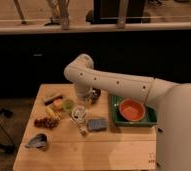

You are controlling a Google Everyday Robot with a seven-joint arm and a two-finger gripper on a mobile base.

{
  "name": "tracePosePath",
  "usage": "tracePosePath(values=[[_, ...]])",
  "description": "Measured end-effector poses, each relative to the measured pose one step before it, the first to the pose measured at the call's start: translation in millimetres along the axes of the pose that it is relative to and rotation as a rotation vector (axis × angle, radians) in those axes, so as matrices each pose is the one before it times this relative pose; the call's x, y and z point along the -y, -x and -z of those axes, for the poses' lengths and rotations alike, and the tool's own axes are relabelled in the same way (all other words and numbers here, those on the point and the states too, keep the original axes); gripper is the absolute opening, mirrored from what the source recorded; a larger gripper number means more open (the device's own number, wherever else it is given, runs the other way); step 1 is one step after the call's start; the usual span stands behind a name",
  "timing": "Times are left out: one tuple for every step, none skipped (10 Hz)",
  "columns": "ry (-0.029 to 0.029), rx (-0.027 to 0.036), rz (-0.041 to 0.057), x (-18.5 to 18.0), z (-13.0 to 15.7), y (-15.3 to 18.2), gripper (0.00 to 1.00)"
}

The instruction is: Place brush in paper cup

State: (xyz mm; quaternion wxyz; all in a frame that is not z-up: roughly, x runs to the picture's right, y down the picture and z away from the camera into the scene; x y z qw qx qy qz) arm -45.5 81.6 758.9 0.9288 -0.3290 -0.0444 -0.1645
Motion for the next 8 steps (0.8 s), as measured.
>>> tracePosePath(values=[[0.00093, 0.00023, 0.00171, 0.39, -0.12, 2.57, 0.72], [0.00119, -0.00079, -0.00043, -0.01, 0.1, 0.84, 0.78], [0.00241, -0.00156, 0.00032, -0.16, 0.01, 1.23, 0.8], [0.00253, -0.00121, 0.00089, -0.24, 0.03, 1.29, 0.8], [0.00231, -0.00135, 0.00102, -0.3, 0.24, 1.2, 0.8], [0.00057, -0.00026, 0.00026, -0.18, 0.52, 0.62, 0.8], [0.00065, 0.00059, -0.00005, -0.34, 0.75, 0.69, 0.8], [-0.00122, -0.00003, -0.00033, -0.18, 0.93, -0.12, 0.8]])
